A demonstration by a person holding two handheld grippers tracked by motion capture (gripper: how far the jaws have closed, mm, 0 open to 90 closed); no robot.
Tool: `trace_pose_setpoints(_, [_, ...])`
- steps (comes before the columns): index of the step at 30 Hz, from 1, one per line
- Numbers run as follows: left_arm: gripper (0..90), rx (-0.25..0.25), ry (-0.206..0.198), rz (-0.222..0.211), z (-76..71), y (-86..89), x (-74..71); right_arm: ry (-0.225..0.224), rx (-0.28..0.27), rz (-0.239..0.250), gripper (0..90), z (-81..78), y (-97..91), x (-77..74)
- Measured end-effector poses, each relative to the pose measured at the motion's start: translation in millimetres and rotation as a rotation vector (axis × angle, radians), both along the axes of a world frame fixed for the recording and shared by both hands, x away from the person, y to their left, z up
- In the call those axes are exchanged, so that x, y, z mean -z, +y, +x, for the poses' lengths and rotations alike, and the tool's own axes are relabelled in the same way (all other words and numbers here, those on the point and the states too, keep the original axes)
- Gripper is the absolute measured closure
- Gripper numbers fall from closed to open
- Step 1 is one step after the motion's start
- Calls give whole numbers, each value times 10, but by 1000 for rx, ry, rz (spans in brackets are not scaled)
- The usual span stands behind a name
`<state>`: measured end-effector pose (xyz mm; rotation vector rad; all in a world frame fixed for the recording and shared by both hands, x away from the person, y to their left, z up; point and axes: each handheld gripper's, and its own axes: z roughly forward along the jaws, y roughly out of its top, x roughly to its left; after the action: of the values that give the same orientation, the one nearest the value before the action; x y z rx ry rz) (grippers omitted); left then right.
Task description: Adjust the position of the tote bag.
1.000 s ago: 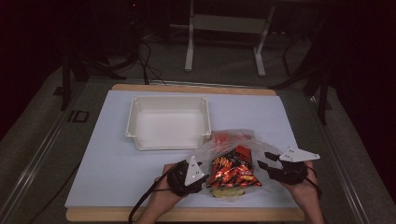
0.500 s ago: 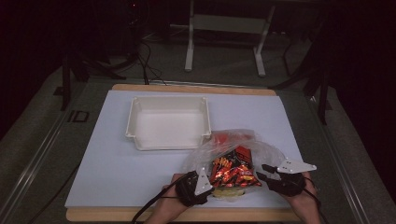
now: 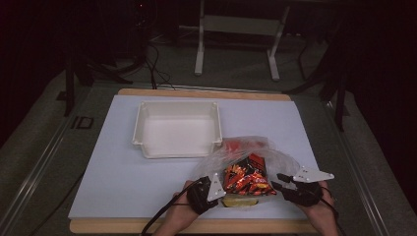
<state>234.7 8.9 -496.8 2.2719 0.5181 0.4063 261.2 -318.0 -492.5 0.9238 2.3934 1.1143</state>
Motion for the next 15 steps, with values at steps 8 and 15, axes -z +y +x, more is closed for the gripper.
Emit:
trace_pose_setpoints(8, [882,4,-20,-23,23,24,-117,-6,-5,10,603,1,-25,7])
trace_pose_setpoints(15, [886,-2,-28,-54,41,49,-198,-25,24,21,606,-25,-112,-34])
